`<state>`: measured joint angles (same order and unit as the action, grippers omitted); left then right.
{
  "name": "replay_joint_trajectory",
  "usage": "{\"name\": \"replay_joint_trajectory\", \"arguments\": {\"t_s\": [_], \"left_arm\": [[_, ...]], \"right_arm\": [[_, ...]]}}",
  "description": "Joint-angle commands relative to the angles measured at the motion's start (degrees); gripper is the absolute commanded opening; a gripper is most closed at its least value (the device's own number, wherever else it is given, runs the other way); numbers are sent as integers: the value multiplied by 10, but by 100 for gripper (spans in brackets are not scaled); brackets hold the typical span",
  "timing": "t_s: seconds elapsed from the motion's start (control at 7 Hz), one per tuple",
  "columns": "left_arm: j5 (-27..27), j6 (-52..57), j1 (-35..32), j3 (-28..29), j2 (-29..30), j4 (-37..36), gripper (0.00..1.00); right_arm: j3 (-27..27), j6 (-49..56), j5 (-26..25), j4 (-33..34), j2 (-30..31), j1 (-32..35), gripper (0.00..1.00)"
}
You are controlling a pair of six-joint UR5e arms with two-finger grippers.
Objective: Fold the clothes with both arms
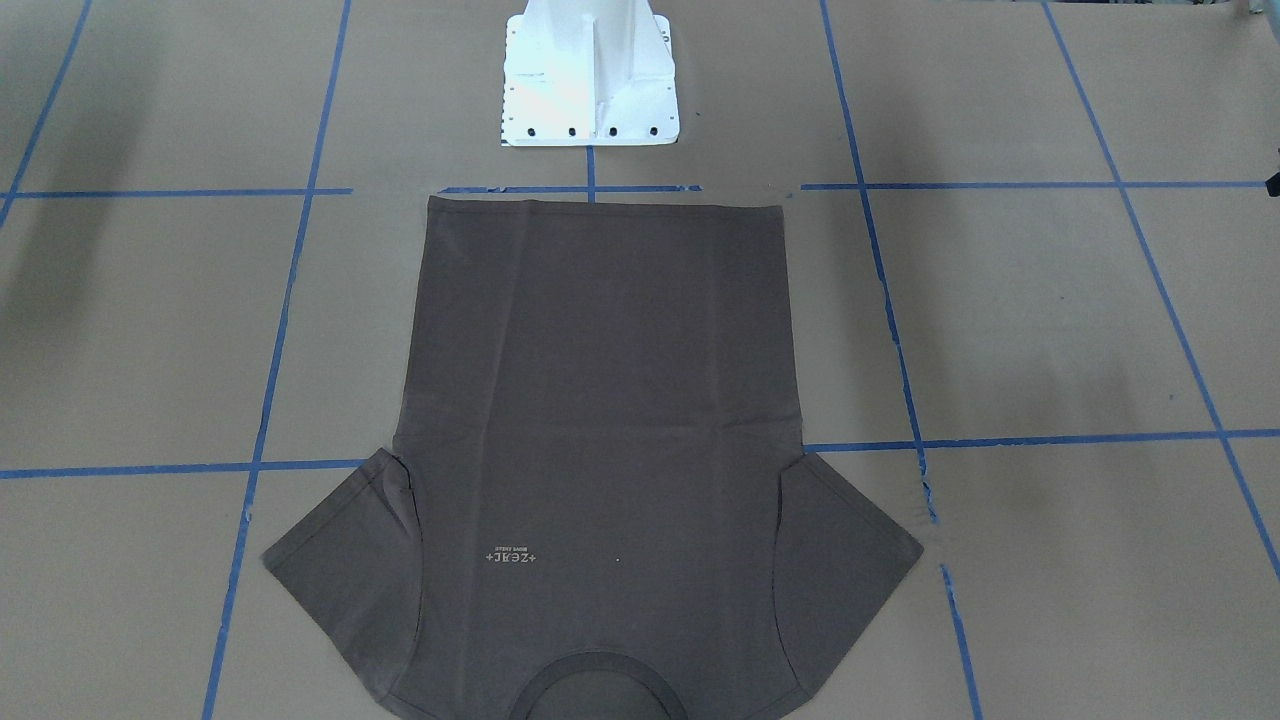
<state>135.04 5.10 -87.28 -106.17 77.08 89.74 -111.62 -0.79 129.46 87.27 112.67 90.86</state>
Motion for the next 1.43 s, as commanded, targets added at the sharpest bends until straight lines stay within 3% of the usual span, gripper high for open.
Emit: {"name": "replay_joint_trajectory", "arguments": {"t_s": [0.0, 0.43, 0.57, 1.0, 1.29], "left_arm": [[-5, 4, 1, -1, 2, 2, 100], [-1, 2, 1, -20, 7, 10, 100], [0, 0, 2, -28, 15, 44, 100], [-3, -5, 3, 6, 88, 287, 100], [1, -35, 3, 19, 104, 329, 100]], "right_arm": [[0, 0, 0, -1, 0, -1, 100], [-28, -6, 1, -2, -9, -1, 100], [-33, -10, 18, -10, -46, -1, 100], [14, -11, 22, -64, -130, -1, 100], [33, -11, 96, -77, -170, -1, 100]]}}
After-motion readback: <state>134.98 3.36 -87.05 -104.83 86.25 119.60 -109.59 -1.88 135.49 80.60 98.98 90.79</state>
